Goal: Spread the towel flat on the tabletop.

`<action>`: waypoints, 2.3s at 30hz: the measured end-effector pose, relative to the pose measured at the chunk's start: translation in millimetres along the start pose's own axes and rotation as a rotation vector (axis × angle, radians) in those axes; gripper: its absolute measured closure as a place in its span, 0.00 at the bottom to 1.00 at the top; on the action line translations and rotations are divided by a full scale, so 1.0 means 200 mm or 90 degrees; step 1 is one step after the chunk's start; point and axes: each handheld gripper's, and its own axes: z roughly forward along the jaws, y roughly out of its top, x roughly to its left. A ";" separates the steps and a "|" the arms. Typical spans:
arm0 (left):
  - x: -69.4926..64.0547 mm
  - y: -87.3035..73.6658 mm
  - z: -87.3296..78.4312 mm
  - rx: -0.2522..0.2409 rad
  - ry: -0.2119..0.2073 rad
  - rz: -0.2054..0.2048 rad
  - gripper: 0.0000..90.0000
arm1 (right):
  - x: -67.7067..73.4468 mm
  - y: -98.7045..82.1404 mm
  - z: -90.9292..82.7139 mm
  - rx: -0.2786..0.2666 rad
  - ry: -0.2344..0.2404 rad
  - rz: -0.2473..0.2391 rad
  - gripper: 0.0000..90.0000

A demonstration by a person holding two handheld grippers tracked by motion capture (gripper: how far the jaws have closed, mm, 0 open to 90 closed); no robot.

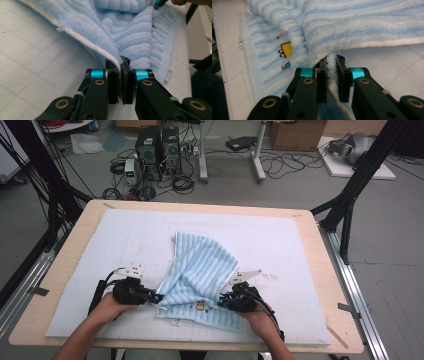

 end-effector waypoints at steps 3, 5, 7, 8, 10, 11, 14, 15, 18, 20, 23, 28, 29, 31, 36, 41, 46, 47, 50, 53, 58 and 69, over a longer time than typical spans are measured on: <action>0.01 0.01 -0.01 -0.015 0.037 -0.015 0.75 | -0.01 0.00 -0.02 -0.027 -0.015 0.013 0.73; 0.03 0.02 -0.03 -0.041 0.080 -0.016 0.62 | -0.04 0.02 -0.05 -0.067 -0.035 0.031 0.62; 0.04 0.03 -0.05 -0.072 0.115 -0.024 0.52 | -0.08 0.03 -0.08 -0.102 -0.059 0.050 0.57; 0.05 0.04 -0.06 -0.088 0.129 -0.027 0.47 | -0.10 0.04 -0.09 -0.114 -0.079 0.055 0.55; 0.07 0.06 -0.08 -0.118 0.146 -0.024 0.46 | -0.14 0.05 -0.11 -0.136 -0.112 0.076 0.50; 0.08 0.07 -0.09 -0.131 0.158 -0.026 0.44 | -0.15 0.06 -0.12 -0.144 -0.121 0.084 0.48; 0.11 0.11 -0.10 -0.165 0.199 -0.031 0.42 | -0.22 0.08 -0.12 -0.160 -0.162 0.109 0.45; 0.13 0.14 -0.08 -0.165 0.212 -0.030 0.42 | -0.23 0.09 -0.11 -0.162 -0.168 0.114 0.45; 0.16 0.21 -0.03 -0.169 0.228 -0.020 0.42 | -0.28 0.13 -0.06 -0.155 -0.182 0.120 0.45; 0.19 0.27 0.02 -0.173 0.228 -0.023 0.43 | -0.29 0.16 -0.01 -0.145 -0.194 0.117 0.45; 0.23 0.34 0.12 -0.156 0.223 -0.028 0.44 | -0.31 0.21 0.06 -0.123 -0.208 0.114 0.49; 0.27 0.38 0.27 -0.106 0.210 -0.040 0.46 | -0.31 0.25 0.17 -0.068 -0.221 0.092 0.69; 0.28 0.38 0.28 -0.097 0.211 -0.036 0.49 | -0.31 0.26 0.18 -0.064 -0.230 0.086 0.72; 0.28 0.37 0.31 -0.077 0.212 -0.029 0.53 | -0.32 0.26 0.17 -0.062 -0.231 0.087 0.77; 0.25 0.37 0.34 -0.044 0.183 0.009 0.89 | -0.32 0.25 0.17 -0.062 -0.210 0.090 0.93; 0.21 0.37 0.28 -0.032 0.161 0.019 0.93 | -0.32 0.25 0.15 -0.068 -0.174 0.096 0.95; 0.15 0.33 0.18 -0.060 0.148 0.023 0.93 | -0.25 0.25 0.10 -0.099 -0.122 0.070 0.95; 0.14 0.31 0.16 -0.069 0.145 0.025 0.93 | -0.23 0.25 0.09 -0.106 -0.116 0.064 0.95; 0.11 0.26 0.10 -0.073 0.137 0.026 0.93 | -0.18 0.25 0.08 -0.104 -0.091 0.046 0.95; 0.09 0.21 0.06 -0.082 0.134 0.018 0.93 | -0.15 0.24 0.09 -0.091 -0.068 0.039 0.95; 0.08 0.12 0.00 -0.087 0.121 0.005 0.93 | -0.12 0.22 0.13 -0.056 -0.033 0.043 0.95; 0.04 -0.02 -0.14 -0.061 0.125 0.002 0.94 | -0.11 0.20 0.08 -0.114 0.092 0.064 0.78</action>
